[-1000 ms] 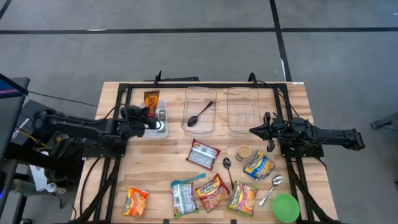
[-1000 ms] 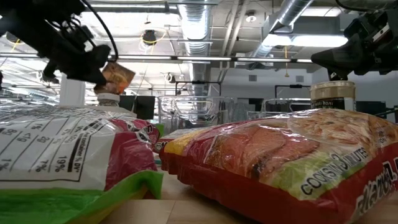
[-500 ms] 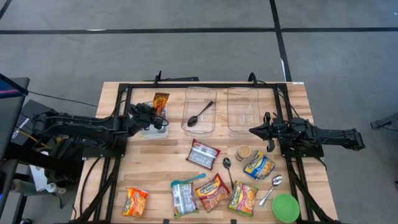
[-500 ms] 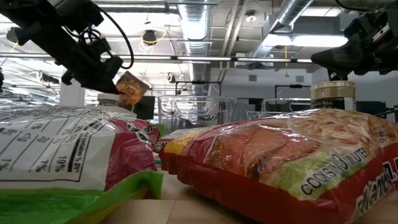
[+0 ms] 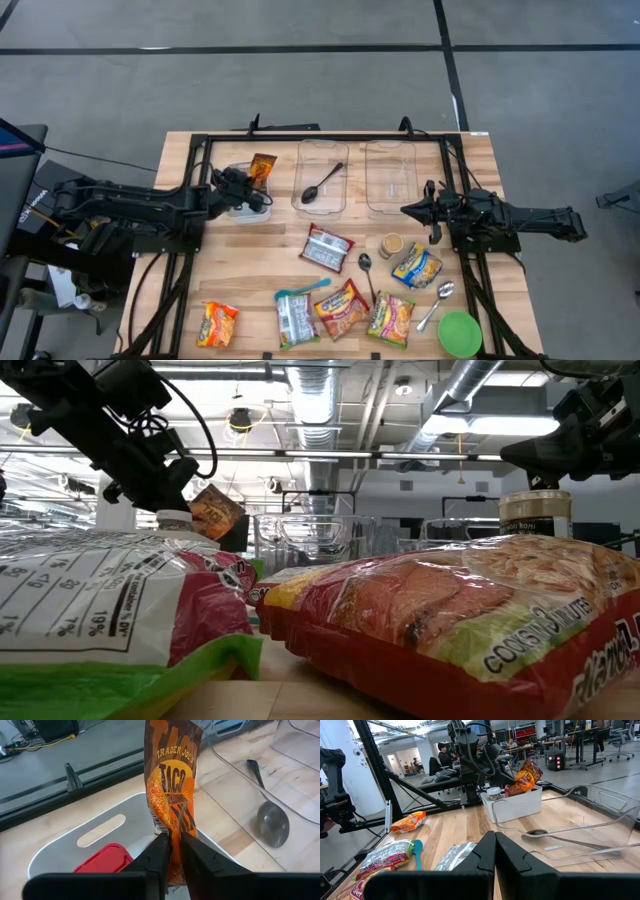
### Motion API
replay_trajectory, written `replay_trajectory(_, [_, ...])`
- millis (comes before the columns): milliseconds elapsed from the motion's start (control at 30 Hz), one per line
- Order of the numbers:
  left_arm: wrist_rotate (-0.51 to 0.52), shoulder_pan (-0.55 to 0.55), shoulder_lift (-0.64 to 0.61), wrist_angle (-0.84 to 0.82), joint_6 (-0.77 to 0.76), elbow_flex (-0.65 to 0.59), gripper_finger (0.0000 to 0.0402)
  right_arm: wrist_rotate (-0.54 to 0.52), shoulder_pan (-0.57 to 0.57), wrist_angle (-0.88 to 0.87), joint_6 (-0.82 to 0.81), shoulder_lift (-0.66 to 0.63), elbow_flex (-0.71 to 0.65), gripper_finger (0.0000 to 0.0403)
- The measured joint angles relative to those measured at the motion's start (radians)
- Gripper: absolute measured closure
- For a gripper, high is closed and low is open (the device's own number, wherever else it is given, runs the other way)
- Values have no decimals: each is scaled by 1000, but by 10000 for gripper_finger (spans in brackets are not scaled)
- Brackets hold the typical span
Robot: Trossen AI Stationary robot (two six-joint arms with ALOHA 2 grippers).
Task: Pick & Place Food Item
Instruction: Put the orange seasoning pack into the white bin, then put the blue noodle pack into the right transparent bin
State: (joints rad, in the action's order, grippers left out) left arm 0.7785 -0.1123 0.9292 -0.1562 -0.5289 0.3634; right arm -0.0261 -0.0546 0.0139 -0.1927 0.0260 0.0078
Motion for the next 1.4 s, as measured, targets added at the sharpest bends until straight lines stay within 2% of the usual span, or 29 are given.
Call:
replay_trajectory(667, [-27, 0, 1, -33, -7, 0, 282, 0, 0, 0, 0, 0, 0, 403])
replay_trajectory(900, [-54, 0, -47, -49, -10, 0, 258, 0, 0, 0, 0, 0, 0, 403])
replay_trajectory(1200, [-55, 0, -130, -41, -11, 0, 251, 0, 0, 0, 0, 0, 0, 403])
replay_trajectory(1400, [-84, 0, -246, 69, -35, 0, 265, 0, 0, 0, 0, 0, 0, 403])
